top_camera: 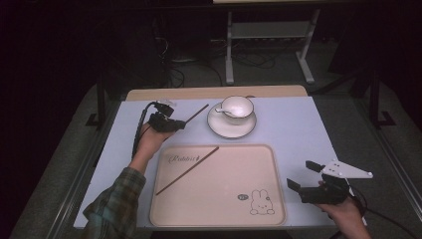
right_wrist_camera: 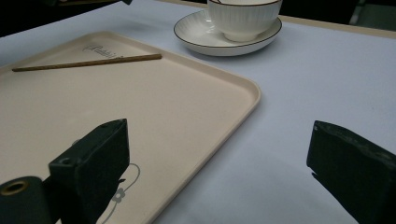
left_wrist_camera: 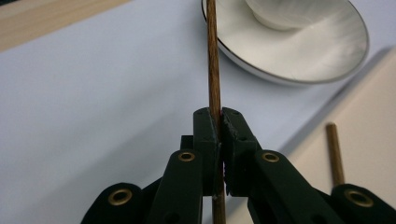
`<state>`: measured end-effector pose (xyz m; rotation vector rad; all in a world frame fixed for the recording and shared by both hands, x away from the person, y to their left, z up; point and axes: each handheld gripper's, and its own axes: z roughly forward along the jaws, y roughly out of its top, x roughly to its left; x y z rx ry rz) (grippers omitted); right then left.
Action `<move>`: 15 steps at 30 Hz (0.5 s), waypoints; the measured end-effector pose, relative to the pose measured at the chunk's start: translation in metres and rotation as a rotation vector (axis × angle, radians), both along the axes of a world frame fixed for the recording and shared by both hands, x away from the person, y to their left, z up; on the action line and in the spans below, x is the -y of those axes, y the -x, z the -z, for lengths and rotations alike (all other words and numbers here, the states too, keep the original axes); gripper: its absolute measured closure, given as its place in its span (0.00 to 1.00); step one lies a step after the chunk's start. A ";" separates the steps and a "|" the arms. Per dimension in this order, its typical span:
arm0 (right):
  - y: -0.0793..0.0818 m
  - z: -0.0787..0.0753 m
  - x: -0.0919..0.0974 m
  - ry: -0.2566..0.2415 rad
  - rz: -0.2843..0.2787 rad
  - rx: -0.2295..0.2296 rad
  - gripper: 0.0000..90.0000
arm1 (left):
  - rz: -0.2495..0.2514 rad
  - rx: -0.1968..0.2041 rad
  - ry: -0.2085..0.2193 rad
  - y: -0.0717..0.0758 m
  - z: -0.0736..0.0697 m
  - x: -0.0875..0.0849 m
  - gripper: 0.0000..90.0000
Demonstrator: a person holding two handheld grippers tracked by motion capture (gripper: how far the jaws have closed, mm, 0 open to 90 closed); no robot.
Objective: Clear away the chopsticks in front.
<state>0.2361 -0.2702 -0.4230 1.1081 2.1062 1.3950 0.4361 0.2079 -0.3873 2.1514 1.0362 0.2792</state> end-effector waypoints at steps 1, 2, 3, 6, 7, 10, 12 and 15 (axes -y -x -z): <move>0.000 0.000 0.000 0.001 0.000 0.000 0.06 | 0.000 0.000 0.006 0.006 0.000 -0.002 0.94; 0.000 0.000 0.000 0.002 0.000 0.001 0.06 | 0.003 -0.004 0.013 0.012 0.001 -0.003 0.94; 0.000 0.000 0.000 0.001 0.000 0.000 0.06 | 0.007 -0.006 0.014 0.018 0.001 -0.004 0.94; 0.000 0.000 -0.001 0.001 0.000 0.001 0.06 | 0.015 -0.012 0.026 0.035 0.002 -0.005 0.94; 0.000 0.000 -0.001 0.000 0.000 0.002 0.06 | 0.018 -0.013 0.029 0.041 0.003 -0.005 0.94; 0.001 -0.001 -0.001 0.000 0.000 0.003 0.06 | 0.029 -0.013 0.027 0.059 0.005 -0.004 0.94; 0.000 -0.001 -0.001 0.001 0.000 0.004 0.06 | 0.029 -0.014 0.032 0.069 0.005 -0.003 0.94; 0.000 -0.001 -0.002 0.001 -0.001 0.005 0.06 | 0.053 -0.013 0.028 0.085 0.006 0.002 0.94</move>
